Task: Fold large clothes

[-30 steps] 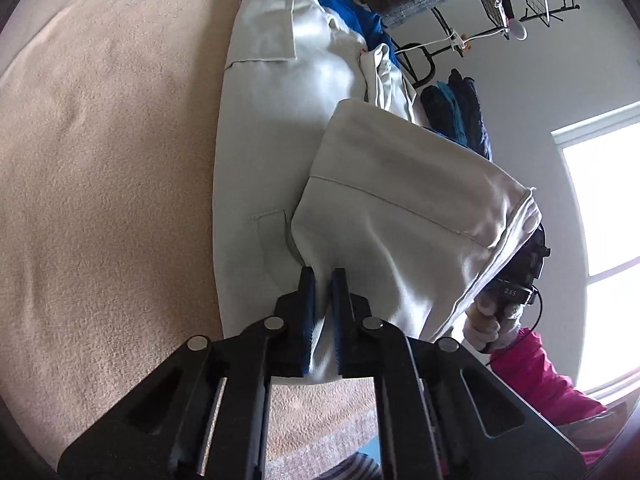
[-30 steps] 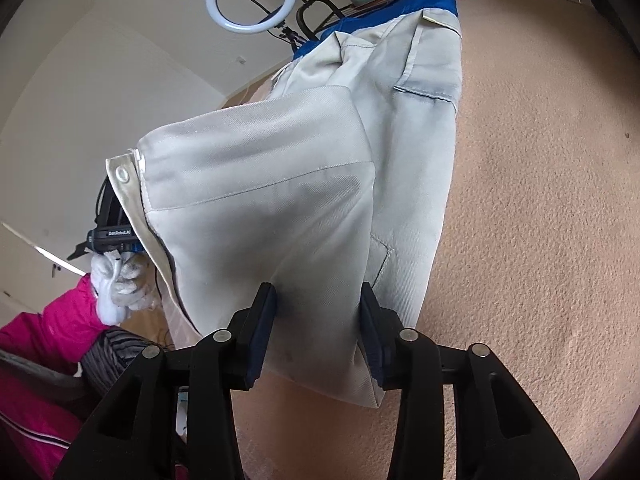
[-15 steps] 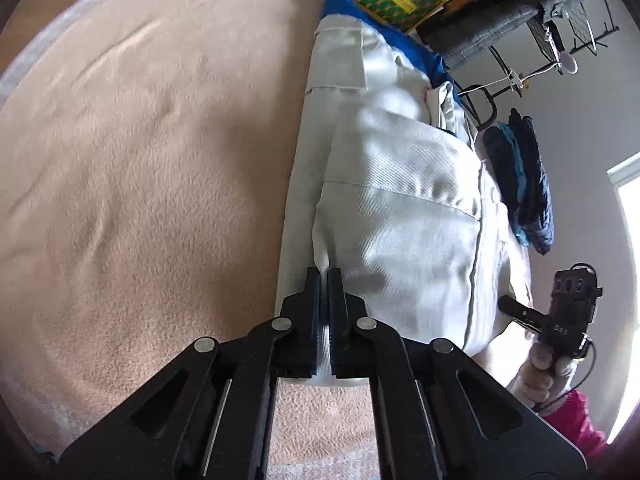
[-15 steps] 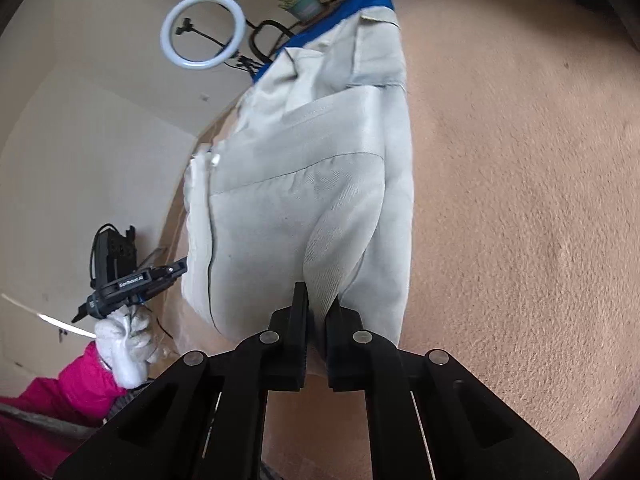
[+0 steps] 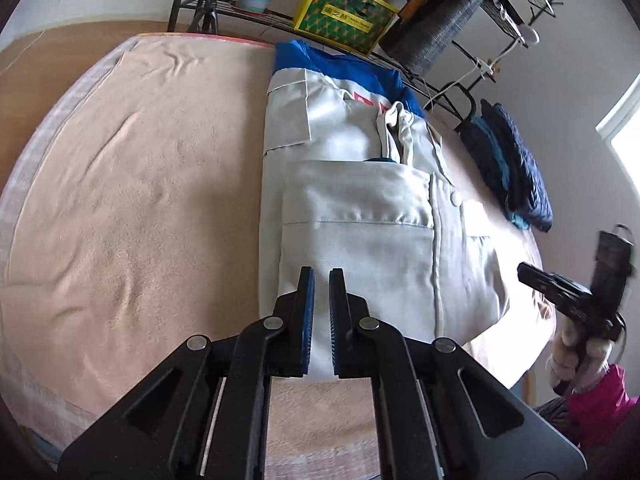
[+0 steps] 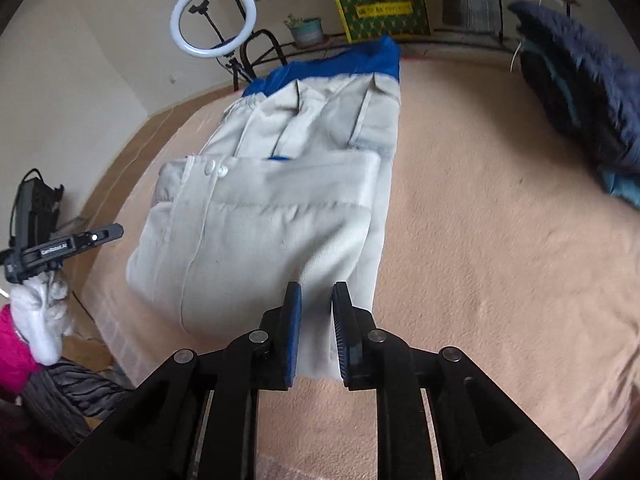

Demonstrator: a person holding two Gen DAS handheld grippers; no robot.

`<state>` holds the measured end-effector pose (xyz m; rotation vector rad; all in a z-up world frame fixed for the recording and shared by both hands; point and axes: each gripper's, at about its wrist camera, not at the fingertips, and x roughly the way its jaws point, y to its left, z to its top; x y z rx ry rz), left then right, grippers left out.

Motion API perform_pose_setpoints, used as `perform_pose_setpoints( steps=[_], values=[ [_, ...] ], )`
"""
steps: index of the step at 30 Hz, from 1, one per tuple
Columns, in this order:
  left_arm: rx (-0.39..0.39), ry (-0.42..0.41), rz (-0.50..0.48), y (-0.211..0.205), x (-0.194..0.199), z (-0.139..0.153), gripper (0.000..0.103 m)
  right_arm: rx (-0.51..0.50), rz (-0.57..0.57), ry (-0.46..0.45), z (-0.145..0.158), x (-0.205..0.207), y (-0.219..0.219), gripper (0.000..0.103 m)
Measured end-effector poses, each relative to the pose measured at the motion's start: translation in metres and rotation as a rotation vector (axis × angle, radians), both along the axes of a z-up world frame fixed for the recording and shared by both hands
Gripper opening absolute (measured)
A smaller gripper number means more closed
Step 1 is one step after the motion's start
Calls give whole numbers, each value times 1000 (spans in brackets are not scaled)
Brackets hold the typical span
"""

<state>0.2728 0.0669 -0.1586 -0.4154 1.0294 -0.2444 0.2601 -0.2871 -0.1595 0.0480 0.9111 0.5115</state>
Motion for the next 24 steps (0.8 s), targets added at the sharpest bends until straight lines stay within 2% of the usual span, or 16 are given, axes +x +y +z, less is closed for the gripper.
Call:
perform_pose_setpoints(
  steps=[2, 3, 4, 5, 6, 8, 9, 10, 12, 14, 16, 17, 20, 22, 24],
  values=[
    [-56, 33, 13, 5, 2, -5, 4, -74, 97, -105, 22, -9, 30, 16],
    [-67, 47, 16, 6, 5, -8, 8, -71, 144, -126, 29, -10, 42, 16],
    [-82, 67, 16, 9, 5, -13, 14, -47, 227, -128, 36, -9, 60, 16],
    [-93, 92, 31, 12, 5, -20, 27, -26, 284, -122, 39, -6, 73, 16],
    [-116, 110, 52, 17, 2, -25, 32, -9, 333, -108, 40, -2, 88, 16],
    [-206, 158, 64, 25, 0, -38, 32, 8, 408, -71, 34, 15, 121, 16],
    [-224, 169, 61, 26, 1, -42, 32, 8, 429, -62, 29, 22, 132, 16],
    [-227, 170, 54, 25, 2, -44, 31, 2, 444, -50, 20, 31, 146, 16],
    [-245, 171, 28, 23, 5, -46, 4, 18, 463, -6, 7, 45, 163, 16],
    [-249, 159, 37, 26, 7, -45, 1, 20, 468, 11, -4, 56, 174, 16],
    [-226, 128, 49, 27, -1, -38, 1, -41, 455, -5, -15, 64, 181, 16],
    [-195, 105, 45, 24, -7, -34, 1, -72, 435, 1, -25, 71, 183, 8],
    [-102, 89, 48, 17, -16, -35, 2, -54, 410, 74, -54, 82, 180, 6],
    [-63, 74, 47, 14, -17, -31, 3, -28, 398, 65, -53, 80, 177, 6],
    [-12, 20, 44, 12, -19, -15, 3, -1, 389, 74, -43, 80, 169, 9]
  ],
)
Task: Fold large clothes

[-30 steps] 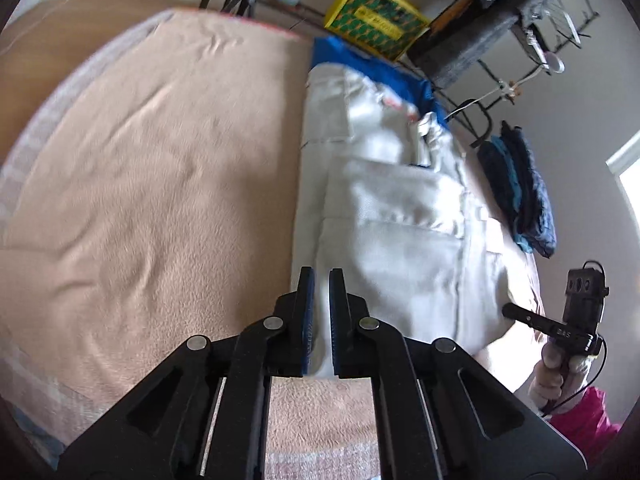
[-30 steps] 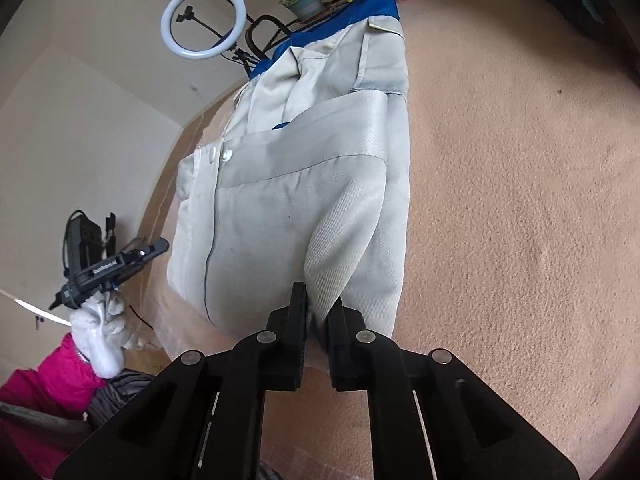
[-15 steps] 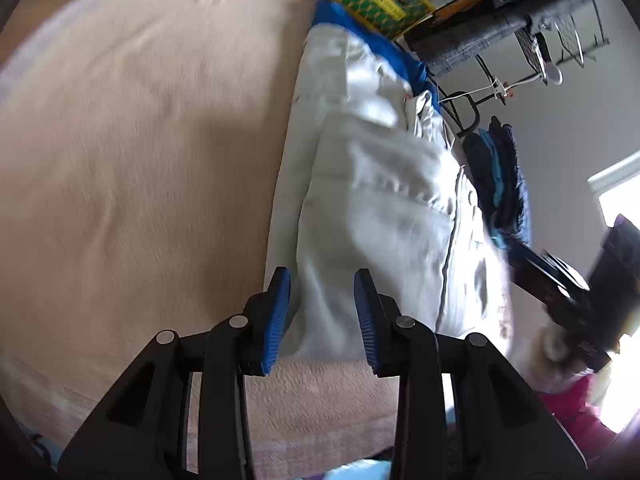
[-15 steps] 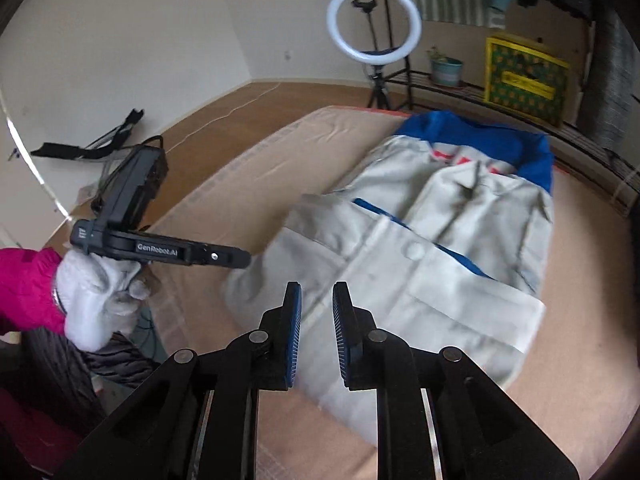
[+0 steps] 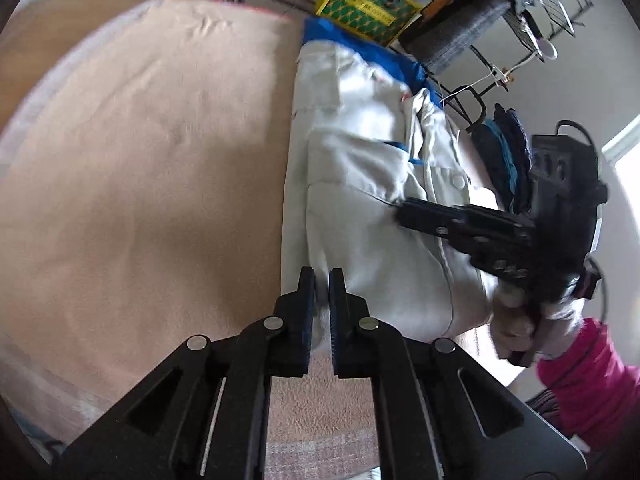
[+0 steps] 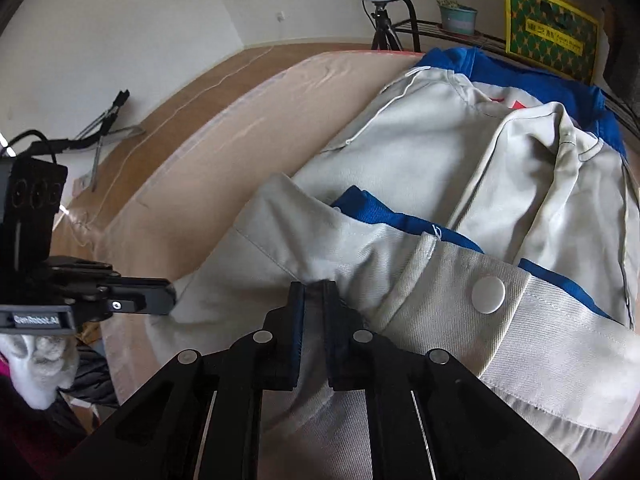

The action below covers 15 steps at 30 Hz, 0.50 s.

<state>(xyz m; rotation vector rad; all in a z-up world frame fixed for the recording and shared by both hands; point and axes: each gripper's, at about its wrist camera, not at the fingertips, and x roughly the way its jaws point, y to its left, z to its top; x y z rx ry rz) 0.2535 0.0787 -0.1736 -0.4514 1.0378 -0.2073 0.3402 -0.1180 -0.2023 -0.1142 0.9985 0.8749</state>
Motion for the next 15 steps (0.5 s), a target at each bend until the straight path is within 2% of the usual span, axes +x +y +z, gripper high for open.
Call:
perform_pose_setpoints(
  steps=[4, 6, 8, 11, 13, 15],
  values=[
    [63, -139, -18, -5, -2, 31, 3, 57, -58, -47, 37, -18, -47, 10],
    [85, -151, -67, -16, 8, 33, 3, 12, -82, -92, 47, -34, -75, 10],
    [60, -140, -91, -25, 22, 27, 3, -47, -128, -96, 43, -43, -103, 10],
    [67, -80, -90, -35, 44, 7, 3, -86, -228, -35, 25, -38, -136, 10],
    [95, -37, -105, -42, 57, -7, 3, -79, -277, 10, 15, -31, -146, 10],
    [139, 4, -116, -46, 69, -21, 3, -97, -263, 19, 9, -29, -146, 10]
  ],
)
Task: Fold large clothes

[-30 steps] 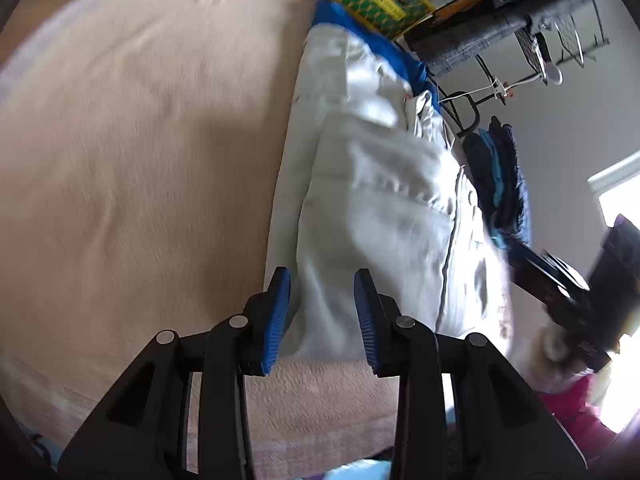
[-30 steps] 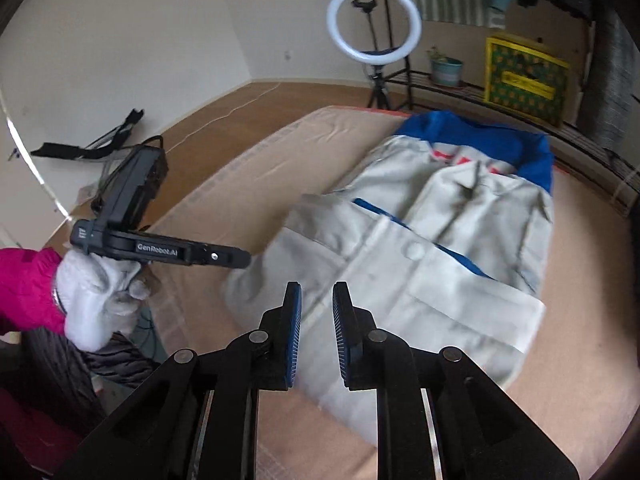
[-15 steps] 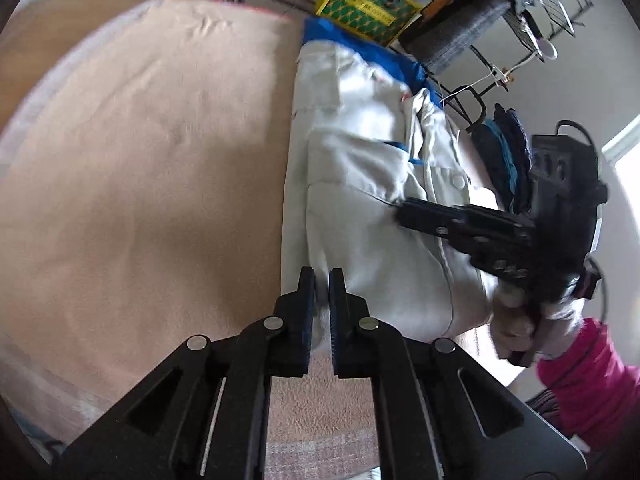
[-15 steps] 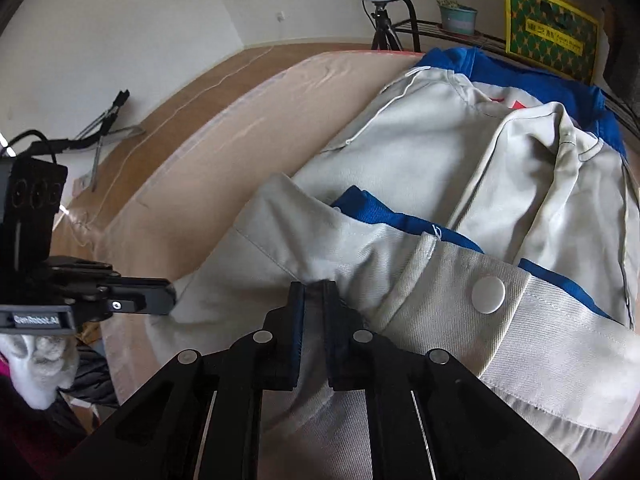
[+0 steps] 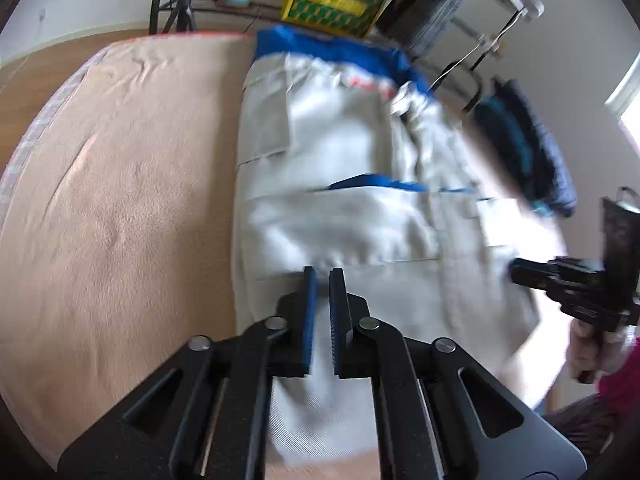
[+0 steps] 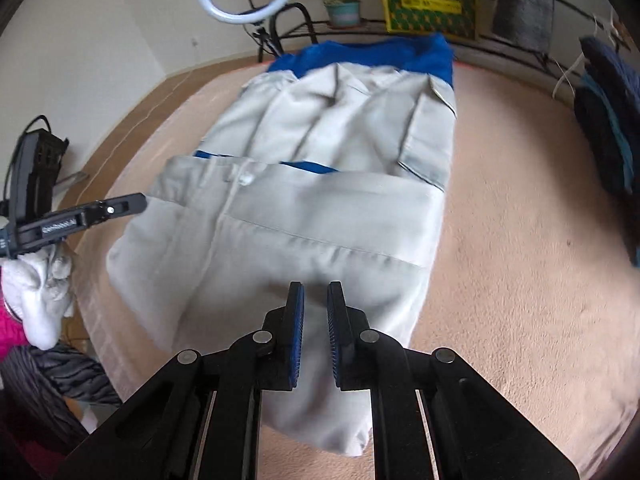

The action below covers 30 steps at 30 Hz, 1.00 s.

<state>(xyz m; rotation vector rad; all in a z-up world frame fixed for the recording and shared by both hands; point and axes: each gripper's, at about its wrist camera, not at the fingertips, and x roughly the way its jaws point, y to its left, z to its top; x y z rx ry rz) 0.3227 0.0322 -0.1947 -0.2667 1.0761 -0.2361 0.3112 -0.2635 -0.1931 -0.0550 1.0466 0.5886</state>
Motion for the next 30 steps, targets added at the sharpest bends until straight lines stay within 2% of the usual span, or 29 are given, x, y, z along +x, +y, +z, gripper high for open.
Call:
perform_pose_setpoints(
  steps=[1, 3, 6, 9, 11, 12, 13, 14, 15, 16, 17, 18, 20, 25, 27, 30],
  values=[
    [6, 30, -13, -2, 5, -7, 3, -26, 16, 2, -5, 0, 4, 10],
    [-1, 30, 5, -3, 6, -13, 3, -68, 39, 11, -18, 3, 14, 11],
    [40, 26, -19, -8, 4, -7, 3, -71, 45, 13, -14, 5, 16, 10],
    [25, -17, -14, 1, 8, 14, 3, 4, 25, 8, 7, 4, 5, 10],
    [13, -60, 1, 13, 14, 33, 4, 30, 15, -45, 25, 5, -5, 10],
    [11, -70, 5, 19, 20, 40, 4, 33, 13, -69, 33, 1, -7, 14],
    [17, -84, 11, 25, 27, 48, 4, 42, 15, -102, 43, 0, -11, 18],
    [27, -108, 22, 30, 37, 56, 4, 65, 28, -150, 55, -1, -15, 36],
    [38, -127, 34, 36, 46, 63, 4, 79, 38, -181, 61, 2, -17, 49],
    [48, -132, 46, 41, 56, 69, 4, 89, 42, -227, 73, 8, -19, 70],
    [44, -132, 55, 47, 68, 74, 8, 90, 43, -258, 82, 12, -21, 72],
    [21, -127, 56, 53, 83, 78, 21, 84, 46, -271, 86, 26, -17, 72],
    [-24, -120, 80, 65, 111, 82, 38, 69, 36, -273, 93, 48, -21, 72],
    [-135, -83, 101, 84, 182, 66, 46, 76, 2, -212, 91, 116, -32, 72],
    [-155, -67, 118, 86, 209, 53, 52, 106, -12, -186, 85, 142, -37, 72],
    [-203, -27, 133, 88, 240, 26, 53, 109, -47, -163, 71, 180, -36, 72]
  ],
)
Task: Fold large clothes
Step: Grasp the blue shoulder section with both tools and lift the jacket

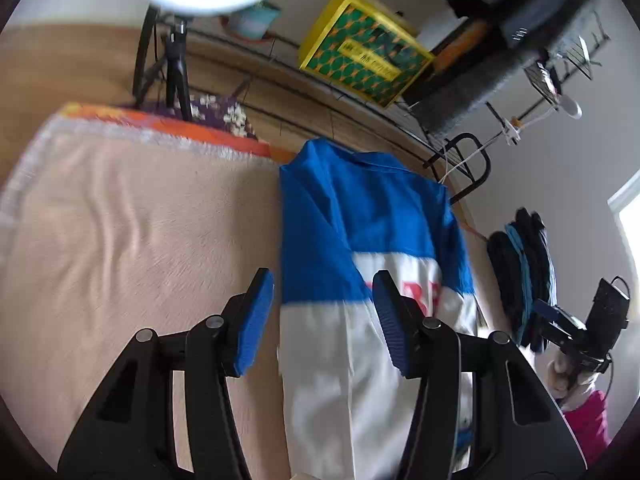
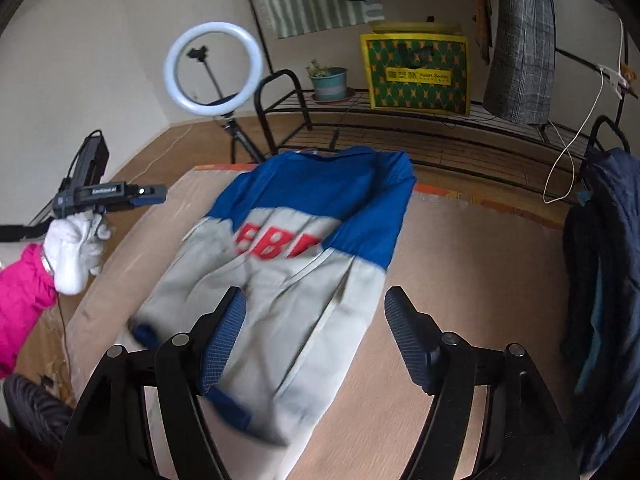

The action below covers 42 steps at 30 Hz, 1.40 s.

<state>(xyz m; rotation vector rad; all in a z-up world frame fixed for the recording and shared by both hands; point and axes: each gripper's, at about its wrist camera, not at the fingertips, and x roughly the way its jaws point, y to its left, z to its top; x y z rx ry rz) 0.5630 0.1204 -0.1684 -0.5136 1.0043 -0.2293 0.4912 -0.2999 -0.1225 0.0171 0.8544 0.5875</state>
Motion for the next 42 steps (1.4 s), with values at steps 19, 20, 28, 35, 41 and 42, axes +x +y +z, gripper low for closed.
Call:
perform_pose_setpoints(
  steps=[19, 20, 28, 35, 41, 42],
  values=[
    [-45, 52, -53, -32, 127, -68, 53, 160, -110, 133, -78, 179, 26, 72],
    [-41, 47, -51, -33, 131, -69, 53, 167, -118, 137, -80, 182, 28, 72],
    [48, 23, -46, -41, 138, -71, 28, 56, -134, 147, -92, 191, 50, 37],
    [117, -38, -61, -54, 132, -60, 1, 57, -128, 133, -84, 189, 50, 7],
    [44, -107, -47, -52, 116, -30, 0, 52, -118, 64, -54, 178, 55, 5],
    [36, -117, -50, -53, 112, -24, 0, 61, -116, 55, -49, 175, 55, 5]
  ],
)
